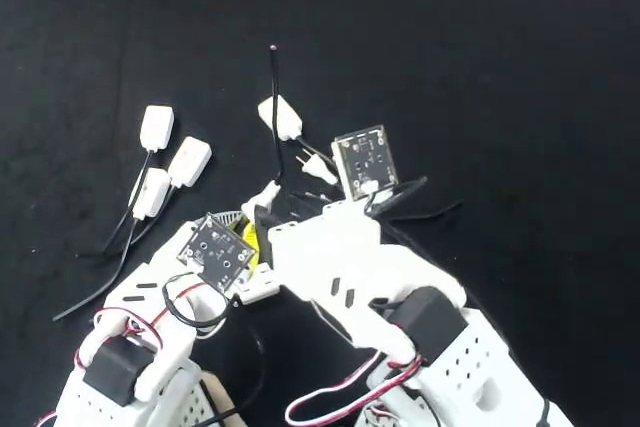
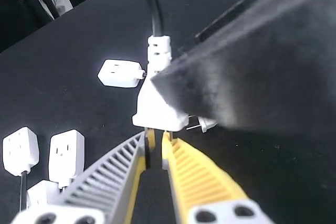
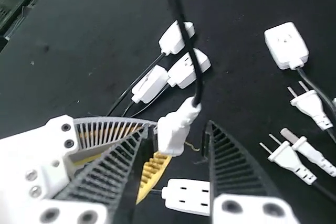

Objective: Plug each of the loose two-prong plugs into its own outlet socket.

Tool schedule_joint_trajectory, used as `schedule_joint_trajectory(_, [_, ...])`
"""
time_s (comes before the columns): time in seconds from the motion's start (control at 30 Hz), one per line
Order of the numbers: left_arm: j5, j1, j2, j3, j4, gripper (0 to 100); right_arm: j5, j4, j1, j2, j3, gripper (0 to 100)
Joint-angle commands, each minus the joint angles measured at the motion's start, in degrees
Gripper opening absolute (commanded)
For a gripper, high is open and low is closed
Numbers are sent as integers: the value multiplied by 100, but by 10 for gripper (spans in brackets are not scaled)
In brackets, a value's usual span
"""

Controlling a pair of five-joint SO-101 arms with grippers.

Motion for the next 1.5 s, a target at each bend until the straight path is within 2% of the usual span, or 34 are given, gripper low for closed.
schedule_joint_trajectory(0.0, [62,-40,-44,-426,70,28,-70,-325,-53,4,110,153])
schedule_joint_trajectory(0.83, [62,286,-44,-593,369,28,-62,-466,-26,-31,391,158])
schedule_joint_trajectory(1.2, [176,365,-44,-699,484,28,-26,-888,-62,-31,743,175])
schedule_joint_trajectory(1.47, [167,356,-44,-699,484,28,123,-923,-35,-40,708,70])
